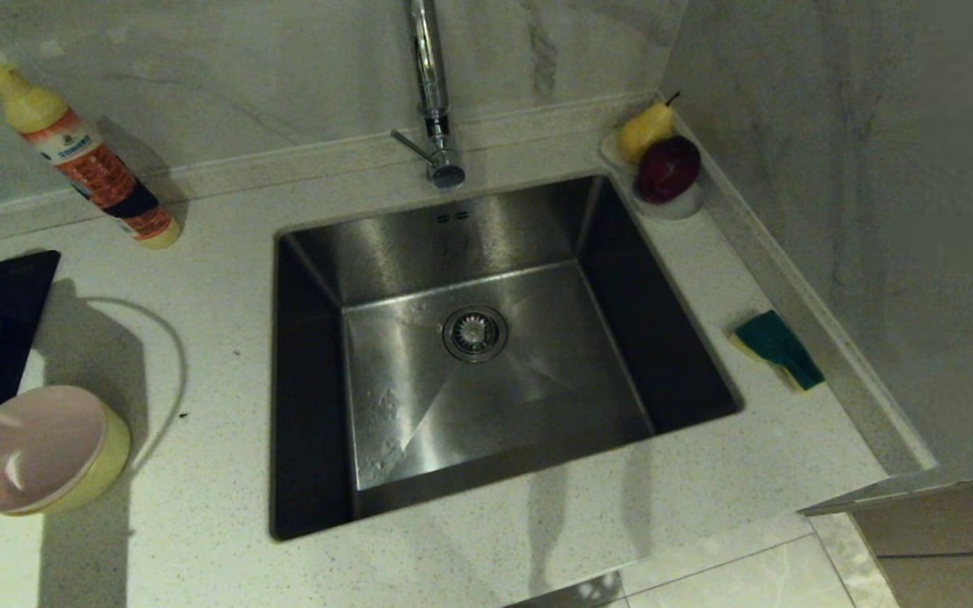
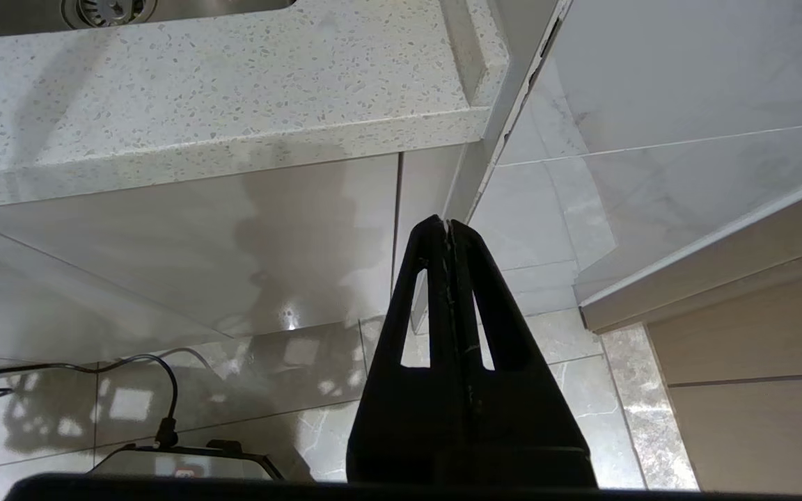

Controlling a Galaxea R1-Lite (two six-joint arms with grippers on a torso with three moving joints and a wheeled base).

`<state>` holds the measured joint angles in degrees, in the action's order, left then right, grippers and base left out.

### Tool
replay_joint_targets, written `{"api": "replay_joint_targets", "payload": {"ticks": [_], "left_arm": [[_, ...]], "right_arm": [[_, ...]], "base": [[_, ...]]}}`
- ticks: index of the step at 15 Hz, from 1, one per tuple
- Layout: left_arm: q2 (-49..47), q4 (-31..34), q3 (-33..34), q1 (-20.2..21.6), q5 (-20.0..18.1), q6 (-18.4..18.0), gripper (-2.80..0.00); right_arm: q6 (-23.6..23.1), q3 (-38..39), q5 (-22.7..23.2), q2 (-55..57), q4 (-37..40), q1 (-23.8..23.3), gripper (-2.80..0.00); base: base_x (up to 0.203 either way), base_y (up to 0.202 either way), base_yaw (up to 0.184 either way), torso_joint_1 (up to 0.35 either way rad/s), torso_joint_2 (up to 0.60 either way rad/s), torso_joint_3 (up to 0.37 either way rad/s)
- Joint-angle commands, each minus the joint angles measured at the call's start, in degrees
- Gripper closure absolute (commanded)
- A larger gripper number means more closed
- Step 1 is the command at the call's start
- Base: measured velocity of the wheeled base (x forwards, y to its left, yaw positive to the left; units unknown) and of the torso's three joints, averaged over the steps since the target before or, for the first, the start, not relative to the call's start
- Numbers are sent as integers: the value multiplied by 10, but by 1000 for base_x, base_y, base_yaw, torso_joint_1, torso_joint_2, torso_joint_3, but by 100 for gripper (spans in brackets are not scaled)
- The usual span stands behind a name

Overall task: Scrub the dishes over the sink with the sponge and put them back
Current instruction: Place the bowl on the bowl

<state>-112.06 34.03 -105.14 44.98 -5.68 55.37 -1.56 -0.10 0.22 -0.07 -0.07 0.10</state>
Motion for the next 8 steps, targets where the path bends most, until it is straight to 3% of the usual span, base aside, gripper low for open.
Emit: {"api": "replay_joint_targets", "payload": {"ticks": [1, 3, 8], "left_arm": [[-18, 7, -11, 0, 0, 6, -280], [-38, 39, -26, 0, 1, 12, -280], [-54, 43, -27, 5, 5, 13, -280]], "right_arm": [[0, 0, 0, 0, 0, 0, 0], [0, 0, 0, 0, 0, 0, 0], [0, 0, 0, 0, 0, 0, 0]], "base": [[0, 0, 0, 0, 0, 0], [0, 0, 0, 0, 0, 0], [0, 0, 0, 0, 0, 0]]}}
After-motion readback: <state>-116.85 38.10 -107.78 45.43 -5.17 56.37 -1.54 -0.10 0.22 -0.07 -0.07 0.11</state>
